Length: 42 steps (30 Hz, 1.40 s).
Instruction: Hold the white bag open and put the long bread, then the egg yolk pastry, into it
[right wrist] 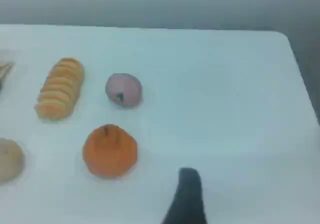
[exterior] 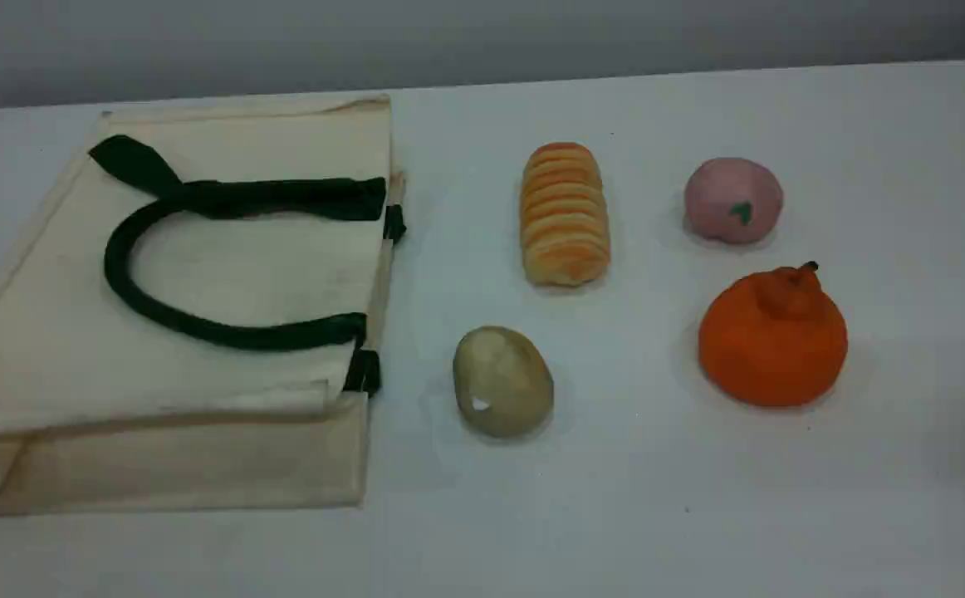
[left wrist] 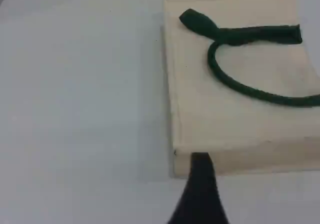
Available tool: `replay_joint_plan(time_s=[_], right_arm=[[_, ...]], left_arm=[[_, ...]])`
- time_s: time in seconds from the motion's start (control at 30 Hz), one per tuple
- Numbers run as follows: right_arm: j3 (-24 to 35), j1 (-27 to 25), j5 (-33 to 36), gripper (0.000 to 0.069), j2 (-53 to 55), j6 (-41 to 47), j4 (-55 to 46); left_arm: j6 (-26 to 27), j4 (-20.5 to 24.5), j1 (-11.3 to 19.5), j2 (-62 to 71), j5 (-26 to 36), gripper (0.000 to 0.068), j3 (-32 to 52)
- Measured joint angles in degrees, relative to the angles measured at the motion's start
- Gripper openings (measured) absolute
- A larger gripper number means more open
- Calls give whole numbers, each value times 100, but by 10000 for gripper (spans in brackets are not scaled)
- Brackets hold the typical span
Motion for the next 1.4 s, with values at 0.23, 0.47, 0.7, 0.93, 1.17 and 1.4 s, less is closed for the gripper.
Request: replay_joint_plan(time_s=[0.23, 0.47, 0.7, 0.93, 1.17, 1.4], right_arm=[[0, 0, 0, 562, 0, 0, 0], [0, 0, 0, 562, 0, 0, 0], [0, 0, 0, 562, 0, 0, 0], [0, 0, 0, 562, 0, 0, 0], [0, 0, 0, 562, 0, 0, 0], [0, 91, 0, 562, 0, 0, 0]], left_arm=[[0, 0, 0, 0, 0, 526, 0], [0, 0, 0, 0, 0, 526, 0], [0, 0, 0, 0, 0, 526, 0], [-6, 0, 0, 0, 0, 526, 0], [-1, 0, 0, 0, 0, 526, 0], [11, 0, 0, 0, 0, 526, 0]])
